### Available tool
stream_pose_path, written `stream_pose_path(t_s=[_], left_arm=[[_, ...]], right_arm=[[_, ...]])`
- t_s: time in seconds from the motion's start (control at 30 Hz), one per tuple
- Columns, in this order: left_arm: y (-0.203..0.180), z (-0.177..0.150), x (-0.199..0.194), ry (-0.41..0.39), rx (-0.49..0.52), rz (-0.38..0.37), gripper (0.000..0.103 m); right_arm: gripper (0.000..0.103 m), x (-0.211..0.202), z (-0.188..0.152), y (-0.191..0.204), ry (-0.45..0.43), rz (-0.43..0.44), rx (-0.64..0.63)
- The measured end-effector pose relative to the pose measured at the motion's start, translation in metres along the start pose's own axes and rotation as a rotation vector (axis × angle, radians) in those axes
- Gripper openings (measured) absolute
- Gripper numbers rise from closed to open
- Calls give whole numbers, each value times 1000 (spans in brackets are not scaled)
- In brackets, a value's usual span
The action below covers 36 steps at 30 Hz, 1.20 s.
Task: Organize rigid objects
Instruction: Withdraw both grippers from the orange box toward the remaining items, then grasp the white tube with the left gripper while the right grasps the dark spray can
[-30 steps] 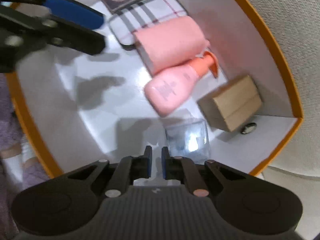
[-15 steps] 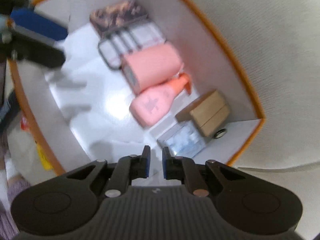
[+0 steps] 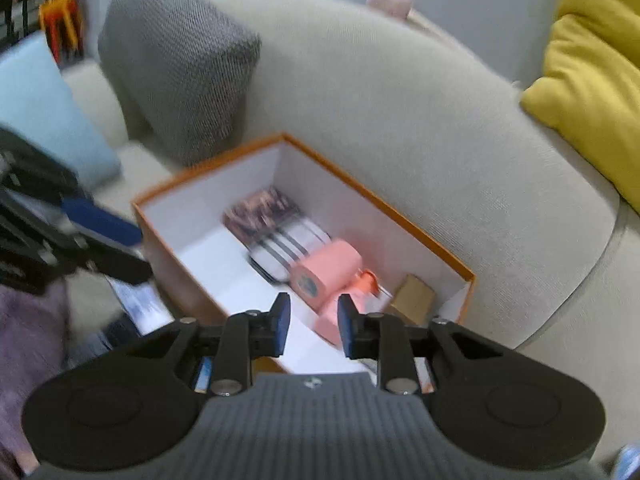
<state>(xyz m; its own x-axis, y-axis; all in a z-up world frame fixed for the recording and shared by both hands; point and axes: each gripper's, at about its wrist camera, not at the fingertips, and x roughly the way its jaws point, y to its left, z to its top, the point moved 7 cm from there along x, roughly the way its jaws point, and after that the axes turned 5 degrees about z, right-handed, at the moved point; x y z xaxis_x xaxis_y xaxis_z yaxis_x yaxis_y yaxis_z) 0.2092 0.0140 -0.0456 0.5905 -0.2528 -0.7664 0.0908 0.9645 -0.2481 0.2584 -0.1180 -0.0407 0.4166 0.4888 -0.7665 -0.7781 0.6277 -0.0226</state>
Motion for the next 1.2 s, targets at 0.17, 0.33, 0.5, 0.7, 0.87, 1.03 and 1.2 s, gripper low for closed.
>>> stream_pose_path(t_s=[0.17, 0.33, 0.5, 0.7, 0.87, 1.03, 1.2], left_arm=[[32, -34, -5, 36, -82, 72, 39], [53, -65, 1, 149, -101, 100, 42], [51, -96, 23, 273, -36, 128, 44], [55, -114, 35, 359, -17, 151, 44], [69, -118, 27, 344, -23, 177, 44], [84, -114, 27, 325, -49, 194, 44], [90, -113, 29, 319, -41, 197, 39]], right_arm=[[39, -6, -36, 19, -48, 8, 211], [39, 15, -81, 44, -3, 34, 423], [39, 43, -115, 74, 87, 89, 599], [39, 76, -123, 120, 175, 223, 629], [39, 107, -112, 147, 221, 296, 622], [39, 127, -110, 155, 258, 333, 646], [40, 141, -106, 165, 287, 357, 664]])
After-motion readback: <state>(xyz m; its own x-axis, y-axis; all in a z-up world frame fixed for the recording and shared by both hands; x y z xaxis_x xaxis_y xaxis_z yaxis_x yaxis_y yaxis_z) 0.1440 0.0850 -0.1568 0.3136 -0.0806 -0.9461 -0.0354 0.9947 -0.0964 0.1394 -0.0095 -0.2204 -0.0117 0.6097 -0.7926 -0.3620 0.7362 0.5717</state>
